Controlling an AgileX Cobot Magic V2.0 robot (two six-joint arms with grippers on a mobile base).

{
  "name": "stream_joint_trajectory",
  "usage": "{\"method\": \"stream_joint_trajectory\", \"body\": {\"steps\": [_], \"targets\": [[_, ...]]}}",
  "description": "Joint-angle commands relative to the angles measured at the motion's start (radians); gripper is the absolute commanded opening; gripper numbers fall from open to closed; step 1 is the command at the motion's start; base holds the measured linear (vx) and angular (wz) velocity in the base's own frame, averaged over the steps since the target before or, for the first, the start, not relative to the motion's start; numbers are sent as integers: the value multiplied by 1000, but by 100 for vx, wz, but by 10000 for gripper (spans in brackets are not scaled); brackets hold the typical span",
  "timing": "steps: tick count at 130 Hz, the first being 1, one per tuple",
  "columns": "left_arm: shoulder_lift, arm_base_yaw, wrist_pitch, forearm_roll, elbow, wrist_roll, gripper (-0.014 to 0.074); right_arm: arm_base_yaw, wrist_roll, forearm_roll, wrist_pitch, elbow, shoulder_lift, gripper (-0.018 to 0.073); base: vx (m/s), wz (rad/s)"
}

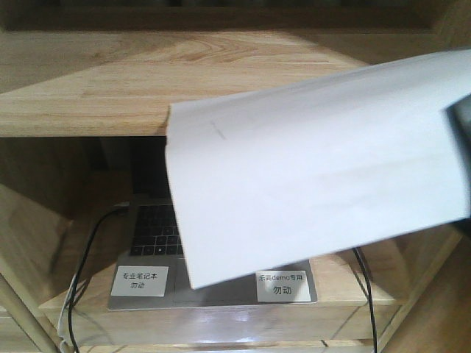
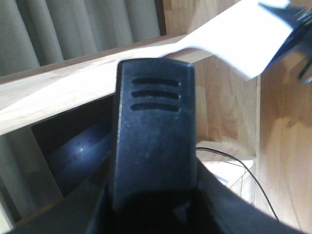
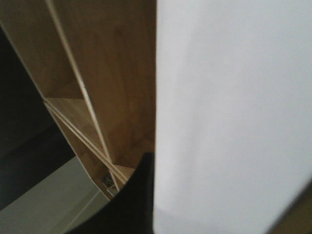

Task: Grab stapler and paper to desk for stapling
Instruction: 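Grasp the paper edge with the right gripper and pull it off the shelf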

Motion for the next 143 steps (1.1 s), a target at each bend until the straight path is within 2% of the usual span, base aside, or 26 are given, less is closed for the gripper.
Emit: {"method": "stream_joint_trajectory", "body": {"steps": [1, 33, 63, 92, 110, 143], "targets": [[20, 1, -115, -25, -24, 0, -6, -6, -8, -12, -2, -32, -73, -7, 0, 0], [20, 1, -115, -25, -24, 0, -6, -6, -17, 0, 141, -28, -285, -7, 0, 0], [20, 1, -115, -25, -24, 0, -6, -6, -79, 36, 325, -24, -483, -7, 0, 0], [20, 1, -115, -25, -24, 0, -6, -6, -98, 220, 309, 99, -611, -6, 0, 0], [20, 1, -115, -25, -24, 0, -6, -6, -98, 238, 305, 155, -669, -6, 0, 0], [20, 1, -115, -25, -24, 0, -6, -6, -101, 241, 312, 158, -690, -6, 0, 0]]}}
